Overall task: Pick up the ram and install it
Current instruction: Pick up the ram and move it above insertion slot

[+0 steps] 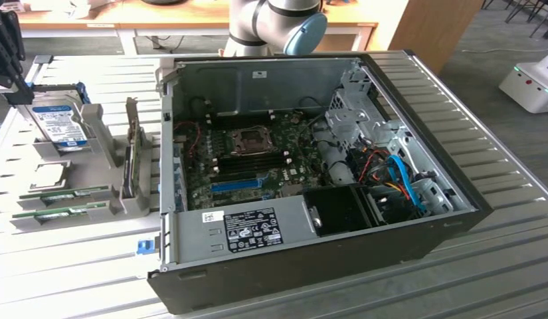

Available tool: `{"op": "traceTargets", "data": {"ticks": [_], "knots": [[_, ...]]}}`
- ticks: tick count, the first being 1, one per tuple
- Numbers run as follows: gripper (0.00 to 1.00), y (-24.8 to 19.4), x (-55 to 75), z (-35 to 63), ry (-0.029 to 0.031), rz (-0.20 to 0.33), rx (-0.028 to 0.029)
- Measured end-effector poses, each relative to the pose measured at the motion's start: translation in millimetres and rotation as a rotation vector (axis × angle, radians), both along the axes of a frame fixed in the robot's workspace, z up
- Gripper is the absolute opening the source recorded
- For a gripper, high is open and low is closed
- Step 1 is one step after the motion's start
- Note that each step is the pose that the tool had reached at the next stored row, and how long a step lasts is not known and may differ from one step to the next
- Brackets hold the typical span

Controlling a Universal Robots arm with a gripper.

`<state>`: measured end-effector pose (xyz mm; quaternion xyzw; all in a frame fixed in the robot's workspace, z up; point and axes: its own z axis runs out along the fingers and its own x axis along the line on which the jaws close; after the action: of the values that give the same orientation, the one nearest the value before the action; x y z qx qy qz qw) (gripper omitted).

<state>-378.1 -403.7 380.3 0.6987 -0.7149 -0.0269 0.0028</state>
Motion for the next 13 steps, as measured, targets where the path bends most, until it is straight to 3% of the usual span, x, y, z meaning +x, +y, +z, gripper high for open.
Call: {"op": "traceTargets", "data": {"ticks": [8,9,13], "knots": [[0.16,0.0,0.0,0.0,0.0000,0.000,0.0001],[0.23,0.0,0.0,0.0,0.0001,0.000,0.0000],[0.23,0.0,0.0,0.0,0.0000,0.000,0.0001]]}}
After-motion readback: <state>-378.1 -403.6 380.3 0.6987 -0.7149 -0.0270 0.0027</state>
